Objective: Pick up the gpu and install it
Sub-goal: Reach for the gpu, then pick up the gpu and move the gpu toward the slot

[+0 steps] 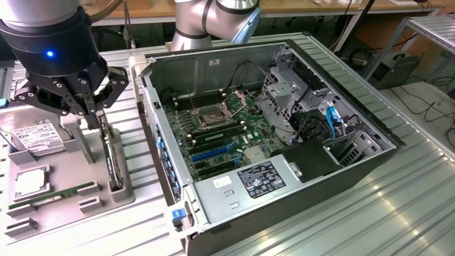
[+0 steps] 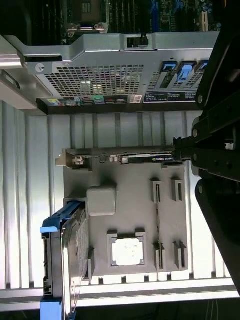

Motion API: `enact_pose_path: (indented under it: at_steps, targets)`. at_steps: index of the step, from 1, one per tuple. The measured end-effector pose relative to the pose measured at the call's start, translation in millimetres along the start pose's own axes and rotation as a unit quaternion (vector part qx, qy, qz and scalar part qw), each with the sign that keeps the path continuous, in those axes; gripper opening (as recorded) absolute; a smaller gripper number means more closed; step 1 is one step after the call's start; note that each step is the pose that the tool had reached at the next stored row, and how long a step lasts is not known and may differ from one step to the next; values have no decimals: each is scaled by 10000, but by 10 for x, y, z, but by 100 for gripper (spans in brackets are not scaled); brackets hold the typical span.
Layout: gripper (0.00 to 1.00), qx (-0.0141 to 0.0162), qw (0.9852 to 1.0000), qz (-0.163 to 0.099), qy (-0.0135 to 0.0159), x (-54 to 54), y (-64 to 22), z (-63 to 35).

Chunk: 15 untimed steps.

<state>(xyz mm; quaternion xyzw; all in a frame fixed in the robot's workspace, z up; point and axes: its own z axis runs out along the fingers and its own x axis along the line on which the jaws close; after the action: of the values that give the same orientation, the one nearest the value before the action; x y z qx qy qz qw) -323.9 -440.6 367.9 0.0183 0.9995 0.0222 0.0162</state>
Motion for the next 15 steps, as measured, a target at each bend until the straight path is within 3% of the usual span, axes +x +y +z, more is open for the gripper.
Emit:
enact_pose_path:
  at_steps: [10, 11, 12, 15]
  targets:
    - [11, 0, 10000, 0, 0, 0, 0, 0]
    - [17, 0, 10000, 0, 0, 0, 0, 0]
    - [17, 0, 10000, 0, 0, 0, 0, 0]
    - [36, 4, 10000, 0, 0, 0, -1, 27]
